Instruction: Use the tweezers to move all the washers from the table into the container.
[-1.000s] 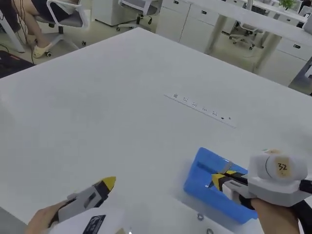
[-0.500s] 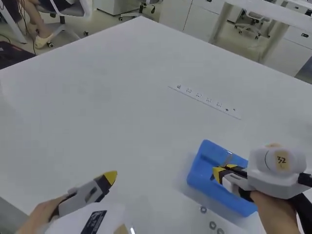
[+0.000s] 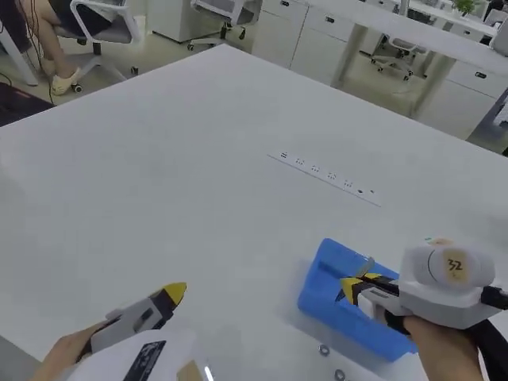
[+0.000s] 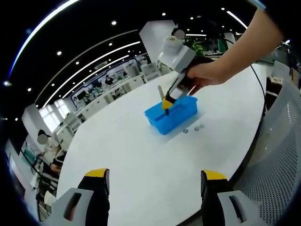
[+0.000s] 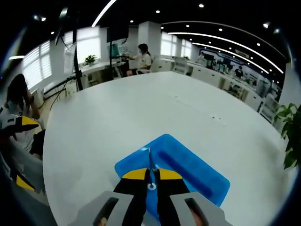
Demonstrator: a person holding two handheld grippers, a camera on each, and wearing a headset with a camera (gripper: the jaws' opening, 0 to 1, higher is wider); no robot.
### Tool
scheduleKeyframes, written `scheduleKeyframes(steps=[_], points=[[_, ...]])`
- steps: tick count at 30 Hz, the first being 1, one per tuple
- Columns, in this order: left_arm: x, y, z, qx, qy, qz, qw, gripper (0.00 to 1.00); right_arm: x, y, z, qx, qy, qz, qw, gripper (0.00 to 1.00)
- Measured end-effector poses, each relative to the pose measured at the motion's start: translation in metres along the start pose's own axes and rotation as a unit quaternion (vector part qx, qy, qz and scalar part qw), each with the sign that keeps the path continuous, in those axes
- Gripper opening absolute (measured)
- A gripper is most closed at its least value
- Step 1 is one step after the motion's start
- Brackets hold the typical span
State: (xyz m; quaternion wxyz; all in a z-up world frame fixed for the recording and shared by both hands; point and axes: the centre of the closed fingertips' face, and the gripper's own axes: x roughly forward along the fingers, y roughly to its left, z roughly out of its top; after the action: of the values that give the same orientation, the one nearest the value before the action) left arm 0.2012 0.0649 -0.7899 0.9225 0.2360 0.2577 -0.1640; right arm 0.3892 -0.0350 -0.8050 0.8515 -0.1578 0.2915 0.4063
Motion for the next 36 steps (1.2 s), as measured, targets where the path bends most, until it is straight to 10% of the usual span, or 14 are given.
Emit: scheduleKeyframes(steps=[17, 36], points=[[-0.001, 0.002, 0.005, -0.01, -0.016, -0.001, 0.9998, 0.81, -0.049, 0.019, 0.007, 0.027, -0.046, -0.002, 0.9986, 0.03], [0.0, 0.001, 0.005, -0.008, -0.016, -0.001, 0.9998, 0.8, -0.045, 0.039, -0.02, 0.045, -0.023, 0.008, 0.9987, 0.03]])
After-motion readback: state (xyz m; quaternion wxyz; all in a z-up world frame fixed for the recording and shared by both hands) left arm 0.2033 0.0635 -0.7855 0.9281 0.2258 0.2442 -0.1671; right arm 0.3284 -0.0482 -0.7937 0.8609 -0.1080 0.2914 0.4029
